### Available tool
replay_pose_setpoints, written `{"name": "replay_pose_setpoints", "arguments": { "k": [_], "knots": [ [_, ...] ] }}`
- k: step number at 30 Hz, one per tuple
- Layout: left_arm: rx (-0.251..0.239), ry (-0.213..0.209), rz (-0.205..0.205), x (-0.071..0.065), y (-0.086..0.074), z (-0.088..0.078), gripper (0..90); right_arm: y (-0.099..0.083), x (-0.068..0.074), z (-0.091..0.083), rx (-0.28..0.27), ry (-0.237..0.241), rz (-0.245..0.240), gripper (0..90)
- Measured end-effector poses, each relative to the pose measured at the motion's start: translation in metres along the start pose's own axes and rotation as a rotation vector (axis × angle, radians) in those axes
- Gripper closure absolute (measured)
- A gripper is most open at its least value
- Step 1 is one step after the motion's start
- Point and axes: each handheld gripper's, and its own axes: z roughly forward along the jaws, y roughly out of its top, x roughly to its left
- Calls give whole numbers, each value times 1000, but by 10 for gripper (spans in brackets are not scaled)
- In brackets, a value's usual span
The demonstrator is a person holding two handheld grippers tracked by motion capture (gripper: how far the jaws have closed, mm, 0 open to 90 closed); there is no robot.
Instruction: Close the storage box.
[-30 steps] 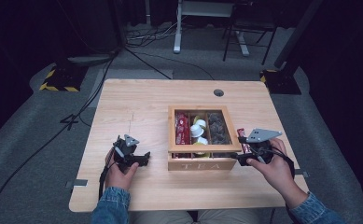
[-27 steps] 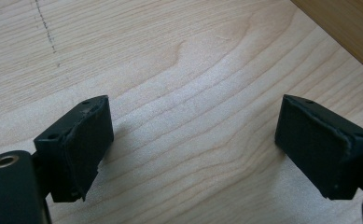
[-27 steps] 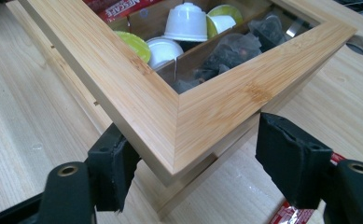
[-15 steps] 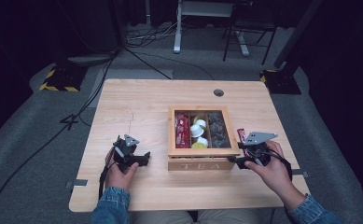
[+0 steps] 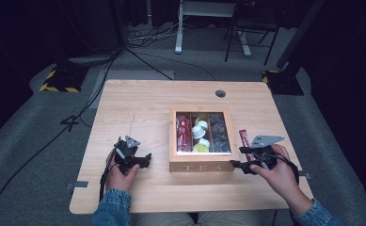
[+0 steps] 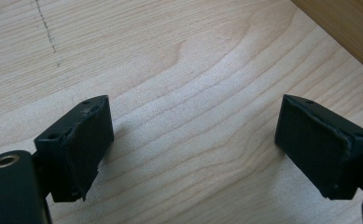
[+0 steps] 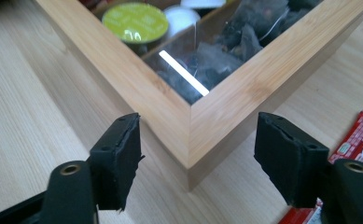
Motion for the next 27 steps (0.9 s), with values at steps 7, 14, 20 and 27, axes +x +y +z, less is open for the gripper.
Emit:
{"name": "replay_pose_setpoints", "arguments": {
  "k": [7, 14, 20, 27],
  "knots": [
    [0, -16, 11, 1, -3, -3, 120, 13, -17, -15, -94, -31, 9, 314],
    [-3, -29, 29, 3, -4, -4, 120, 17, -36, -24, -157, -33, 41, 306],
    [-2, -41, 37, 5, -5, -5, 120, 14, -57, -35, -180, -72, 71, 300],
    [-1, -42, 44, 7, -5, -5, 120, -4, -84, -38, -165, -109, 114, 299]
  ]
}}
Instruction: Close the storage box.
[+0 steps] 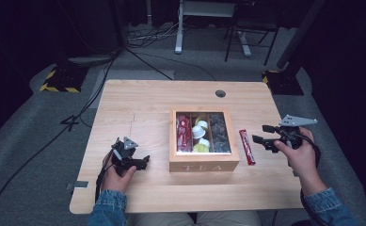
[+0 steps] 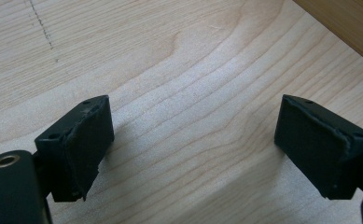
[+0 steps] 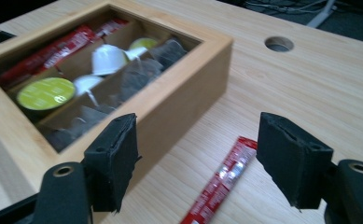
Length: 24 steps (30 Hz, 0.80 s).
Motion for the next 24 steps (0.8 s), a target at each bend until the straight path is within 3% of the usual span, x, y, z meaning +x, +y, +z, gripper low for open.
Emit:
{"name": "replay_pose_setpoints", "arguments": {
  "k": [8, 18, 24],
  "knots": [
    [-1, -1, 3, 1, 0, 0, 120, -26, -27, 17, 26, -35, 32, 296],
    [-1, -2, 3, 1, 0, 0, 120, -55, -49, 29, 55, -77, 68, 290],
    [-1, -1, 3, 1, 0, 0, 120, -73, -54, 36, 74, -95, 84, 286]
  ]
}}
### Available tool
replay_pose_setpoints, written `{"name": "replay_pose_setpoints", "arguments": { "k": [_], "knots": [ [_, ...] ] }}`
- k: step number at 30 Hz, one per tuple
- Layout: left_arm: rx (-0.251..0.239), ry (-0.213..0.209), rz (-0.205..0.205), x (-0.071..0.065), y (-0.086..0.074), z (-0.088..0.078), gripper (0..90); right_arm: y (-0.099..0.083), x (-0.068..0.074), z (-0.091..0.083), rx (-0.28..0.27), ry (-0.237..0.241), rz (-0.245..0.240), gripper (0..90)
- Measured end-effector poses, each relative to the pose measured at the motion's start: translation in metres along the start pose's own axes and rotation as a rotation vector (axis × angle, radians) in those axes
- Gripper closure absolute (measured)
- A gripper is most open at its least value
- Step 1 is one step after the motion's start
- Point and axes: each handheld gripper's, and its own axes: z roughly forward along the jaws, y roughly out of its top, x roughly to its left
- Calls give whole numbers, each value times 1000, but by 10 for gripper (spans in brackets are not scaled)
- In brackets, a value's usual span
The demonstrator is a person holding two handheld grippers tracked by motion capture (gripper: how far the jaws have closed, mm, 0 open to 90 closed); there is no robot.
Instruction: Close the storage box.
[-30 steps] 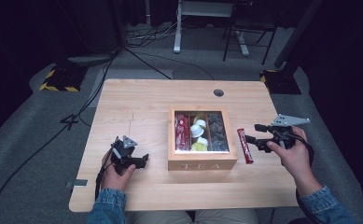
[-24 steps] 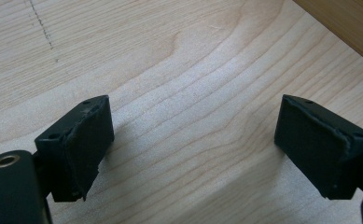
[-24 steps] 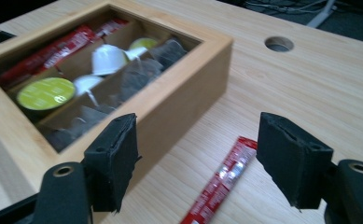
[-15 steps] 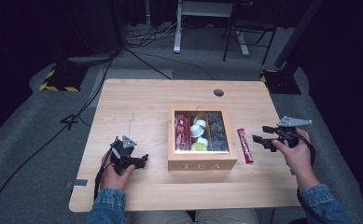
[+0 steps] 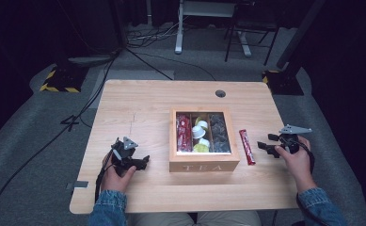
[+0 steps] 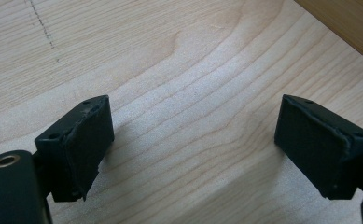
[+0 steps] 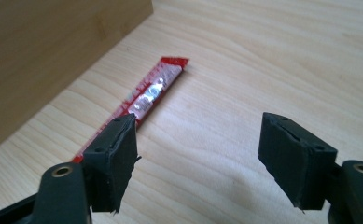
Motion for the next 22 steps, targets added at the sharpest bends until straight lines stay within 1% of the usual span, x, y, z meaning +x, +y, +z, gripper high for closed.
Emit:
{"name": "replay_pose_setpoints", "arguments": {
  "k": [1, 4, 6, 7, 8, 9, 10, 11, 12, 13, 14, 18, 22],
  "knots": [
    [0, 0, 0, 0, 0, 0, 120, 0, 0, 0, 0, 0, 0, 286],
    [1, 3, -1, 0, 0, 0, 119, -8, -1, 3, 13, -6, 2, 279],
    [1, 7, -10, 0, -1, -1, 119, -14, -1, 7, 21, -14, 2, 272],
    [1, 7, -10, 0, -1, -1, 119, -14, -1, 7, 21, -14, 2, 272],
    [1, 8, -13, 0, -1, -1, 119, -17, 0, 8, 28, -17, 3, 255],
    [2, 10, -15, 0, -1, -1, 119, -17, 0, 9, 31, -19, -7, 246],
    [0, 15, -18, 0, -1, -1, 119, -18, 1, 9, 38, -34, -27, 219],
    [1, 18, -22, 0, -1, -1, 119, -18, 1, 9, 38, -34, -27, 219],
    [3, 29, -35, -1, -2, -2, 117, -18, 3, 10, 51, -50, -52, 176],
    [3, 29, -35, -1, -2, -2, 116, -18, 3, 10, 51, -50, -52, 176],
    [2, 33, -43, -2, -2, -2, 116, -18, 4, 10, 57, -55, -51, 155],
    [1, 62, -72, -5, -4, -3, 115, -18, 4, 11, 58, -63, -46, 149],
    [2, 65, -74, -5, -4, -4, 115, -18, 4, 11, 58, -63, -45, 149]
  ]
}}
